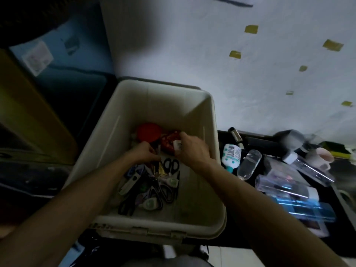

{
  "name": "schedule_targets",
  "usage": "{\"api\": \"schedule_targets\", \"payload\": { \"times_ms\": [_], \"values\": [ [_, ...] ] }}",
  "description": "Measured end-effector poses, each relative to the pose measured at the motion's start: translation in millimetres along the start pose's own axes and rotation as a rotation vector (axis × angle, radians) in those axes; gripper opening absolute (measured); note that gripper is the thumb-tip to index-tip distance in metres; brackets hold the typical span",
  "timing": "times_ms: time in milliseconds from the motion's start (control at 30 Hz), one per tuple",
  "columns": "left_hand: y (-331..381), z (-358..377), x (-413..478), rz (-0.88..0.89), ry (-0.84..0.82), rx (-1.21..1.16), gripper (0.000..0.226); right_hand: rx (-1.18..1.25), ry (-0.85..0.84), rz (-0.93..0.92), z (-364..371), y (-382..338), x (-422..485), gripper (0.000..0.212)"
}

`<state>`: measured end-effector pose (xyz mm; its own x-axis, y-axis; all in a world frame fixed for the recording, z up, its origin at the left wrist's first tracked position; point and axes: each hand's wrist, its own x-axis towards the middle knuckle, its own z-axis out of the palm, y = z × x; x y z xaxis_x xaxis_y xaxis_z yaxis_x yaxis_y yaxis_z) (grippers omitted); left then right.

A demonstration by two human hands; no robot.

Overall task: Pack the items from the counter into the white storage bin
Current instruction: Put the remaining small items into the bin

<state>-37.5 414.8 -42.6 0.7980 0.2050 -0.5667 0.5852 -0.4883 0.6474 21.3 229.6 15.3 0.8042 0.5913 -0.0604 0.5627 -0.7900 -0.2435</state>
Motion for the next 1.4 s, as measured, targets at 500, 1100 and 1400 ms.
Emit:
{"api": "schedule_targets", "payload": {
  "times_ms": [500, 1100, 1400],
  "values": [
    [14, 31, 22, -0.006, 0.09, -0.089, 0.035, -0.104, -0.197, 0.021, 2, -4, 1, 0.009],
    [98, 2, -19, 0.487, 0.706, -0.165, 0.027, -0.249, 0.22, -0.172, -72, 40, 4, 0.042],
    [176, 32, -32, 0.623, 0.845, -0.143, 0.029, -0.225, 0.31, 0.016, -93, 139, -27, 0.05]
  ]
}}
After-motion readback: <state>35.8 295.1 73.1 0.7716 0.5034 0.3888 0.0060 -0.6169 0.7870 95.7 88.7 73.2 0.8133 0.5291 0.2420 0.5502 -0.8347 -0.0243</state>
